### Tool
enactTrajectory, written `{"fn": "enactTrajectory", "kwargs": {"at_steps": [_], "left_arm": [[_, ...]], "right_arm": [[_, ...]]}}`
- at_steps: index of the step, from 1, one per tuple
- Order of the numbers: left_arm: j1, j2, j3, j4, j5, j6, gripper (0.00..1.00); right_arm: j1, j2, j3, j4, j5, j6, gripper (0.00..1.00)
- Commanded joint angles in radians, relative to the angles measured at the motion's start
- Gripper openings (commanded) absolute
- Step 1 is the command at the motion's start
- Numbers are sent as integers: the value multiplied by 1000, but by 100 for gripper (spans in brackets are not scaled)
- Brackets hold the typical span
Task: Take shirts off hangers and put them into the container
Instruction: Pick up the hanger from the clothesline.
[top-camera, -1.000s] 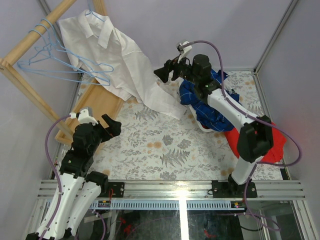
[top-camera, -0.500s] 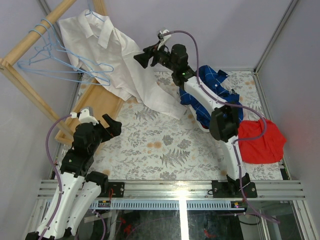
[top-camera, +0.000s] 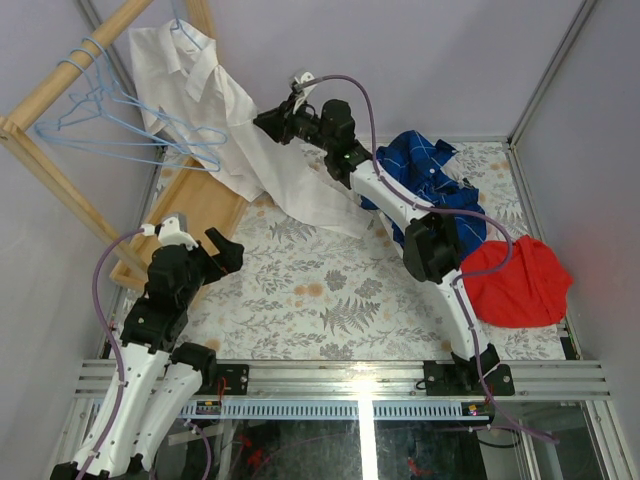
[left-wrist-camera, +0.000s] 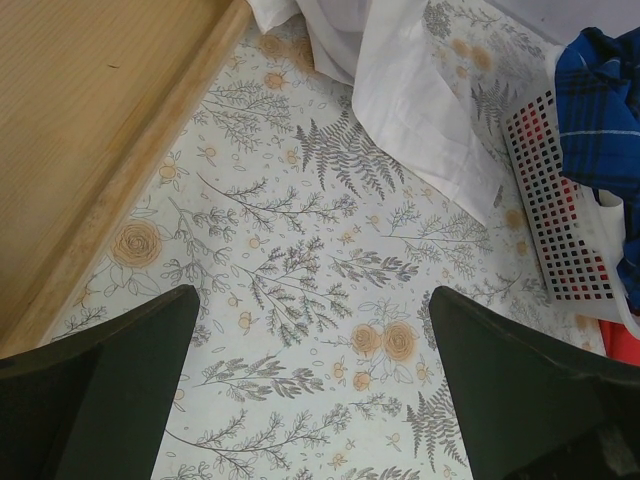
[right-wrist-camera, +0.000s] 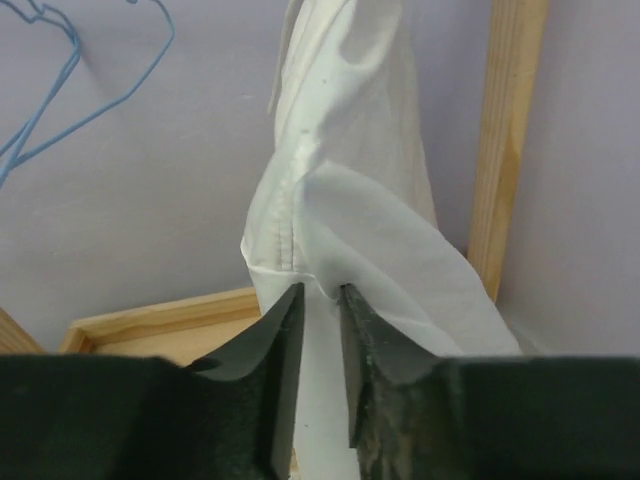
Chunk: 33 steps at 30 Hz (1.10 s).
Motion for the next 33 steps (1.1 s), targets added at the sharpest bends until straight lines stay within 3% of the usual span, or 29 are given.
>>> {"fn": "enactTrajectory", "kwargs": {"at_steps": [1, 7, 10, 14, 17, 19, 21, 25, 28, 31, 33], "left_arm": [[6, 8, -6, 24, 17, 13, 100], [6, 14, -6, 24, 16, 13, 100], [6, 16, -5, 22, 16, 13, 100], [5, 16, -6, 22, 13, 11, 100], [6, 19, -5, 21, 13, 11, 100], [5, 21, -4, 21, 15, 11, 100], [6, 21, -4, 22, 14, 11, 100], [6, 17, -5, 20, 13, 11, 100], [6, 11, -4, 20, 7, 11, 100], [6, 6, -5, 20, 7, 11, 100], [6, 5, -4, 21, 6, 11, 100]], "right_arm": [[64, -97, -61, 87, 10, -56, 21], [126, -206, -155, -10, 65, -179, 0], [200, -294, -267, -83, 222, -468, 0], [212, -380, -440, 58, 362, -435, 0], [212, -385, -426, 29, 436, -436, 21], [212, -382, -403, 6, 417, -432, 47], [212, -373, -379, -10, 403, -432, 58], [212, -322, -264, -106, 384, -456, 71], [212, -263, -153, -179, 423, -520, 73], [210, -292, -216, -50, 479, -511, 76], [199, -277, -225, -4, 439, -506, 81]]}}
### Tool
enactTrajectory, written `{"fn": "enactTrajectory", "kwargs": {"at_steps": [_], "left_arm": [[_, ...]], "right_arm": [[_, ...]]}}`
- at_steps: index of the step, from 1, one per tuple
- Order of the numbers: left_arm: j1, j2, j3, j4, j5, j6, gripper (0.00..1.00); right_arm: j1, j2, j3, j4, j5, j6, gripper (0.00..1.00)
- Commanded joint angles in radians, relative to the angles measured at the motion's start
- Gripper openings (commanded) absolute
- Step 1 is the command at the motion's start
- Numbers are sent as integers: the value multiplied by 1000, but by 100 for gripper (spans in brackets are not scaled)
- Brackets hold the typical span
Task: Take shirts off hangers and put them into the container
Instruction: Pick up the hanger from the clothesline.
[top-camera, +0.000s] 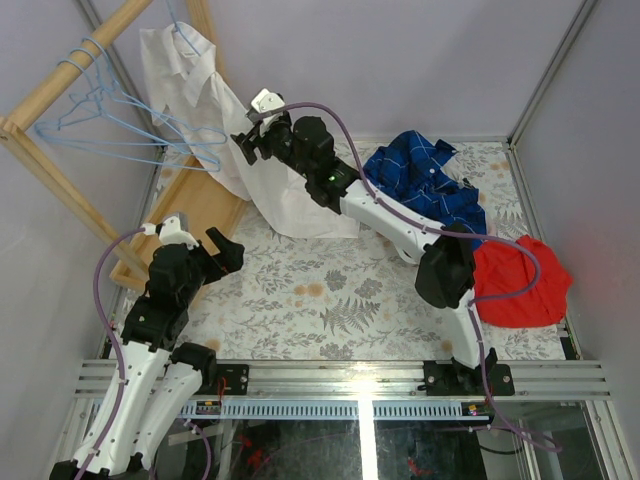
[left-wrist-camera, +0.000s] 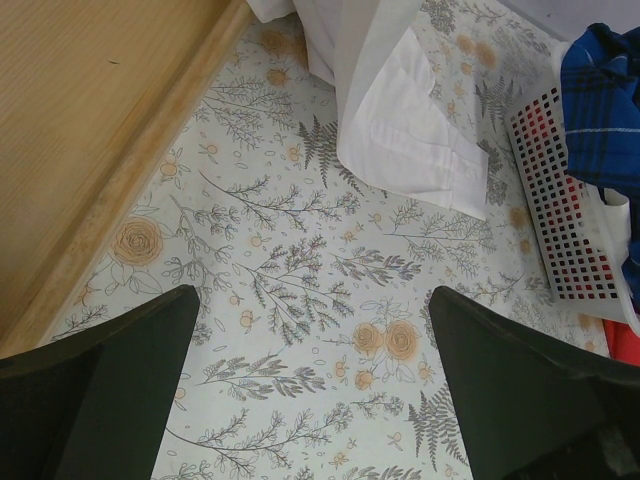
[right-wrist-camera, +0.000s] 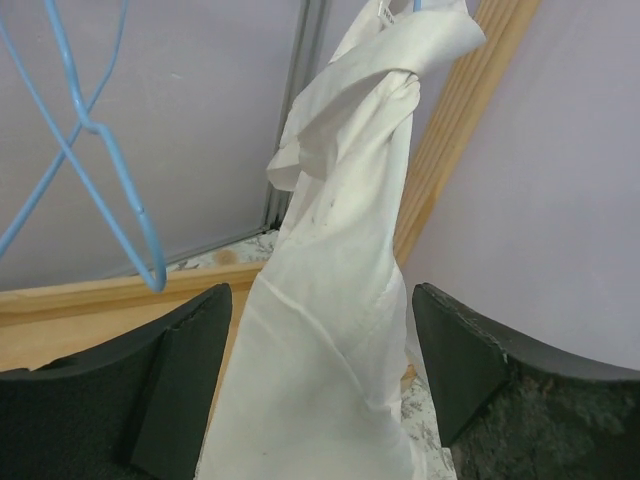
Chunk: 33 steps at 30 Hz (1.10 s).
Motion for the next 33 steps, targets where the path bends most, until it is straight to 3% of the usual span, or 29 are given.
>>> {"fn": "enactTrajectory", "kwargs": {"at_steps": [1, 5, 8, 11, 15, 17, 21, 25, 33], "left_arm": [[6, -11, -5, 22, 7, 11, 100], [5, -8, -5, 23, 18, 13, 100], [5, -11, -4, 25, 18, 14, 100], [6, -15, -6, 25, 17, 14, 100], [5, -14, -6, 26, 17, 14, 100], [6, -10, -6, 26, 18, 14, 100], [6, -5, -6, 26, 18, 14, 100], [5, -1, -6, 26, 20, 14, 100], [6, 4, -6, 25, 19, 13, 100]], "right_arm": [[-21, 23, 64, 56, -8, -13, 81], [-54, 181, 347, -132, -39, 80, 82], [-76, 272, 425, -56, -95, 221, 80], [-81, 369, 559, -90, -101, 254, 74], [-78, 349, 476, 98, -130, 323, 30], [-71, 343, 499, 118, -126, 322, 26], [-58, 257, 437, 175, -52, 348, 3], [-56, 118, 276, 262, 35, 420, 0], [-56, -50, 160, 283, 30, 531, 0]]}}
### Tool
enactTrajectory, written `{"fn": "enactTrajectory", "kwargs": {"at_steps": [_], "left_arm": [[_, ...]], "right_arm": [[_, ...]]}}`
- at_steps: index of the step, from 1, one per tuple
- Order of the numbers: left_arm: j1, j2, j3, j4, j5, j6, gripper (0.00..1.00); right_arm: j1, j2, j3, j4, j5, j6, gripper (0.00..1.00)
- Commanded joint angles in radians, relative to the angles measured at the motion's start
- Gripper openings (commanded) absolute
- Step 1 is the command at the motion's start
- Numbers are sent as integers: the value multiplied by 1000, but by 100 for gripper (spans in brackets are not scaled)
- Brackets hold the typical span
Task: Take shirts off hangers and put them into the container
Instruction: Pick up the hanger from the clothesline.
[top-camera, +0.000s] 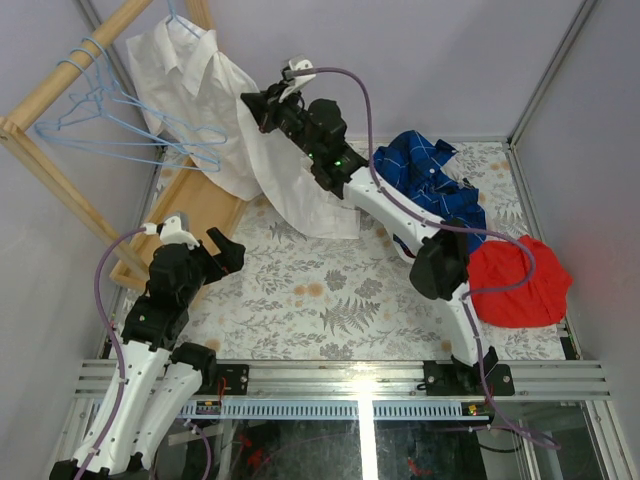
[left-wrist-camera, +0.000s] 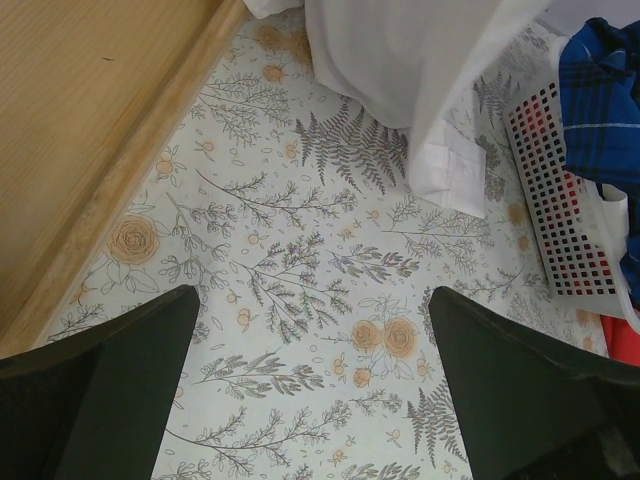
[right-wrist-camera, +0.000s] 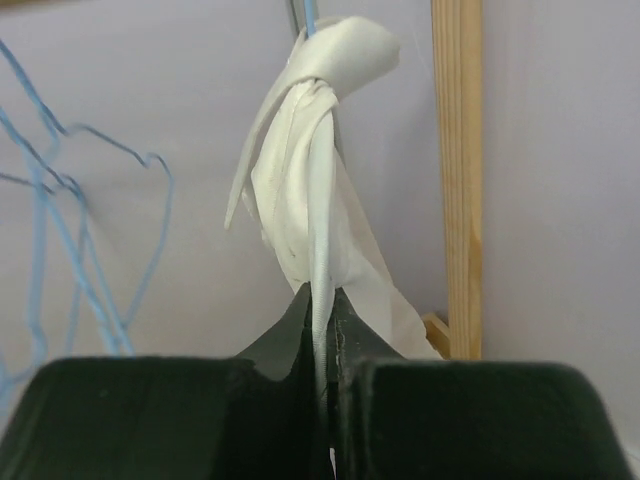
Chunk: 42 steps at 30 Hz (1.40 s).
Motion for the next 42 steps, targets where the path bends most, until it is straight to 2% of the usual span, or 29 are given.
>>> {"fn": "enactTrajectory", "kwargs": {"at_steps": [1, 9, 18, 22, 30, 42], "left_arm": [[6, 3, -6, 24, 9, 13, 100], [5, 8, -4, 21, 5, 12, 100], [6, 6, -6, 23, 11, 11, 100], [6, 13, -4, 24, 16, 12, 100], [6, 9, -6, 24, 14, 13, 100], [6, 11, -4, 24, 17, 13, 100]], "right_arm": [[5, -183, -40, 192, 32, 101, 0], [14, -292, -199, 255, 74, 90, 0], [14, -613, -639, 282, 224, -57, 0], [13, -759, -795, 202, 226, -73, 0], [13, -1014, -1088, 155, 281, -40, 0], [13, -1230, -1304, -70, 164, 111, 0]]}}
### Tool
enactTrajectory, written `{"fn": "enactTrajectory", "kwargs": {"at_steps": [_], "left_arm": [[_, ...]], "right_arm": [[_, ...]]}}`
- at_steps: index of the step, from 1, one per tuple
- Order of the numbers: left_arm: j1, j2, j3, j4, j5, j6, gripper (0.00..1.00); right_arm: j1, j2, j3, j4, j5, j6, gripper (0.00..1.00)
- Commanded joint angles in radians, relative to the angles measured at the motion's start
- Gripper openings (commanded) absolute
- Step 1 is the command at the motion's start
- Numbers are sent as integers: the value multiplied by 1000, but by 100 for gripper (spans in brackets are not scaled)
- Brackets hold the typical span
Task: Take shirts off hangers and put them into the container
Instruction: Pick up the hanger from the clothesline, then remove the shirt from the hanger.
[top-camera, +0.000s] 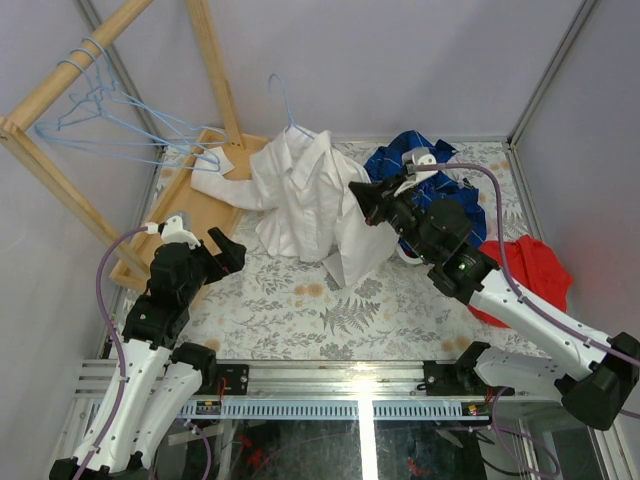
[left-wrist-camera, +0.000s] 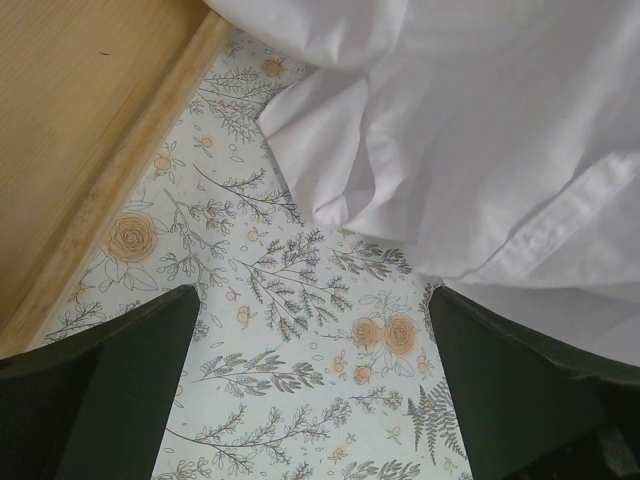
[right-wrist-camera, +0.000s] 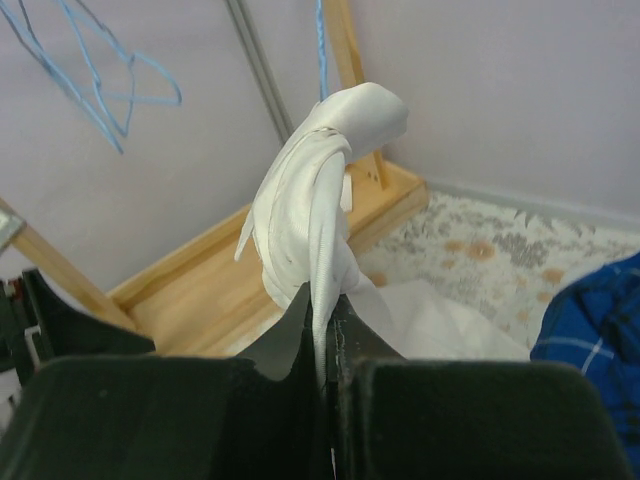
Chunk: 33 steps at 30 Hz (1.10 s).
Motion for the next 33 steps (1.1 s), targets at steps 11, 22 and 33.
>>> {"fn": "enactTrajectory", "kwargs": {"at_steps": [11, 22, 33], "left_arm": [[6, -3, -2, 18, -4, 10, 100], [6, -8, -1, 13, -10, 7, 100], [5, -4, 0, 15, -5, 7, 100]], "right_arm": [[6, -186, -144, -157, -115, 123, 0], [5, -240, 36, -382, -384, 44, 0], [4, -290, -268, -398, -327, 198, 0]]}}
